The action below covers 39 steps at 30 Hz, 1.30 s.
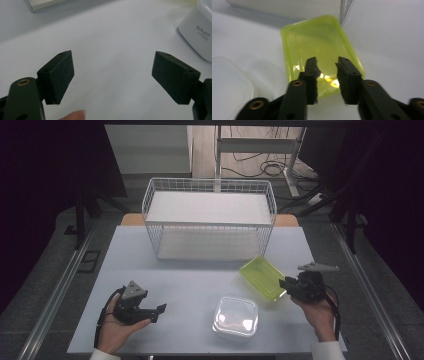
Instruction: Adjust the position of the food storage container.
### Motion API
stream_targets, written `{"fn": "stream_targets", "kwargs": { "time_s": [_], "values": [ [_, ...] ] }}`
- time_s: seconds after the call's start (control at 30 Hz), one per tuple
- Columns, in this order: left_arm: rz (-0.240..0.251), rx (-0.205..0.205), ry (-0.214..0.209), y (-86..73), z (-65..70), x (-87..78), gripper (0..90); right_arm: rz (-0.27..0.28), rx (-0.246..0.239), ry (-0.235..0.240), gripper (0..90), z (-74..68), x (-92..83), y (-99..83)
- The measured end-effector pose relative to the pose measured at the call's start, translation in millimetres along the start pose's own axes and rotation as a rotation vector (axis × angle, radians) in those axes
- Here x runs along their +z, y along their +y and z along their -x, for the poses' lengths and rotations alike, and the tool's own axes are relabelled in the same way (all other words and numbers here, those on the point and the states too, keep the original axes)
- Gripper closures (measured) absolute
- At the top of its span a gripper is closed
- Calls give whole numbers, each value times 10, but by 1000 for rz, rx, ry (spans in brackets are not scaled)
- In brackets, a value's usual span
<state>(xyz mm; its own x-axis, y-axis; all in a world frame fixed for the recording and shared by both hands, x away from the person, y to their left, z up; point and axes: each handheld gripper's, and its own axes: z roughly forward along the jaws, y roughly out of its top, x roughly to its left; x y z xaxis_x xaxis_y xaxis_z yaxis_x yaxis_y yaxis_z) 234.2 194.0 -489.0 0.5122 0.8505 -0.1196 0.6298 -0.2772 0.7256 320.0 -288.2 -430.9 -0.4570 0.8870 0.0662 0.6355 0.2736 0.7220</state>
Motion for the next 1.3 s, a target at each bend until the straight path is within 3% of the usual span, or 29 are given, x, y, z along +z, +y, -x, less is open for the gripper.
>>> {"fn": "stream_targets", "kwargs": {
  "time_s": [0.13,0.17,0.23,0.27,0.33,0.47,0.67,0.83,0.9,1.07,1.3],
  "values": [
    [0,6,-5,19,4,4,177,-37,-23,-18,850,27,161,199],
    [1,9,-6,33,5,10,177,-72,-61,-42,886,23,286,359],
    [-1,10,-6,37,2,16,177,-82,-73,-43,889,28,326,404],
    [-4,10,-4,32,-3,28,177,-110,-85,-57,890,60,445,508],
    [-8,10,-3,24,-9,32,178,-119,-86,-61,891,82,487,531],
    [-8,5,1,8,-26,11,183,-172,-69,-53,891,262,739,599],
    [-11,-7,9,-21,-49,-13,184,-206,-88,-56,892,347,884,619],
    [-15,-8,13,-33,-38,-9,184,-210,-137,-64,892,289,1030,635],
    [-18,-10,11,-47,-36,0,184,-218,-167,-97,892,258,1071,620],
    [-24,-12,13,-56,-43,12,184,-210,-187,-81,892,228,1107,620],
    [-35,-7,9,-68,-28,37,184,-192,-238,-36,892,-3,1151,575]
  ]
}}
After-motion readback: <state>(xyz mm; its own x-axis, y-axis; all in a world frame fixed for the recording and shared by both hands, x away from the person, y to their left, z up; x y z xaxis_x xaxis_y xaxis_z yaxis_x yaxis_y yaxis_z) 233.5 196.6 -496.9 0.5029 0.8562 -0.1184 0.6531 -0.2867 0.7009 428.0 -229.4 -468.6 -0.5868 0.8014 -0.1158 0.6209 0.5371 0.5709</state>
